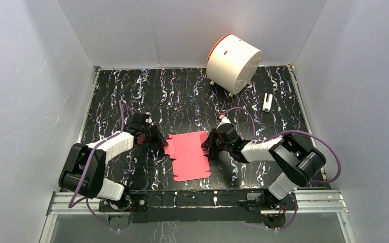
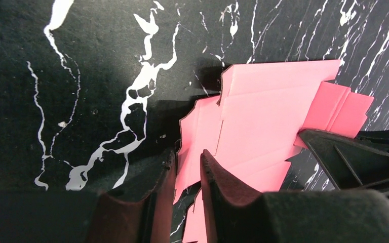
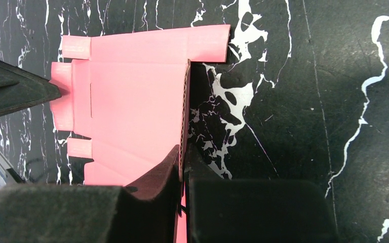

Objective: Fold the paper box

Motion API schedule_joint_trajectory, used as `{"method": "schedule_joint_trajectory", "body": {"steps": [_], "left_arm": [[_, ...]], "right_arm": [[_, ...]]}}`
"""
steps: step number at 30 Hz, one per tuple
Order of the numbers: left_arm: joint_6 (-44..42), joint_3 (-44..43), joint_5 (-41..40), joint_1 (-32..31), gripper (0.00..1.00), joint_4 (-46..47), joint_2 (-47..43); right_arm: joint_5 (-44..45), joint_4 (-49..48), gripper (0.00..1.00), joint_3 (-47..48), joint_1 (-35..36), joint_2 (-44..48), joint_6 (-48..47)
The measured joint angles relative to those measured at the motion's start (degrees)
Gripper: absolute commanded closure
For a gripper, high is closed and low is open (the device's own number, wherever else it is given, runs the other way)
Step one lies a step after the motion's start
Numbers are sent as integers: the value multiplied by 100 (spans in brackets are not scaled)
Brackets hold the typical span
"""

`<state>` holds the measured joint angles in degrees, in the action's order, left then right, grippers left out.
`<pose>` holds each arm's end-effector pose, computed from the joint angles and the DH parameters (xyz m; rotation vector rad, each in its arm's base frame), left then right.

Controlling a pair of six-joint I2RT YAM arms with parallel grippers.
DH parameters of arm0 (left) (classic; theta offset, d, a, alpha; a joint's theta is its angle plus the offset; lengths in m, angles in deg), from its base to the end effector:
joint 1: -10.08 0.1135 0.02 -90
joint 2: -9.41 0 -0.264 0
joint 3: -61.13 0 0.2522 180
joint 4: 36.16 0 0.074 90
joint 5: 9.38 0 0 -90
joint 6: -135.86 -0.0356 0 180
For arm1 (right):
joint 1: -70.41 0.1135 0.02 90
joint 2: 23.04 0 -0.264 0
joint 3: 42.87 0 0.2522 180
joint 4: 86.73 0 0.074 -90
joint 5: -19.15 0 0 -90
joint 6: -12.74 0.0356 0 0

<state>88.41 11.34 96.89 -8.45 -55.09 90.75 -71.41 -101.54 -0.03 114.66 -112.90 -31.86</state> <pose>0.2472 -0.0934 0.1591 -0.4066 2.5470 -0.7873 0.2032 0.1984 0.1346 0.0167 2.2790 0.8946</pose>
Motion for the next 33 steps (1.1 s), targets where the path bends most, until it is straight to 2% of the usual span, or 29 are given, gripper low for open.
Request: {"method": "schedule_joint_trajectory", "body": {"steps": [15, 25, 33], "left_arm": [[-39, -280, 385, -116, 74, -92, -131], [9, -560, 334, -632, 71, -109, -92], [11, -697, 170, -1005, 71, -76, 275]], "right_arm": [[-52, -168, 87, 0, 2, -107, -20], [-101, -227, 87, 2, 2, -140, -20], [-109, -282, 86, 2, 2, -170, -17]]}}
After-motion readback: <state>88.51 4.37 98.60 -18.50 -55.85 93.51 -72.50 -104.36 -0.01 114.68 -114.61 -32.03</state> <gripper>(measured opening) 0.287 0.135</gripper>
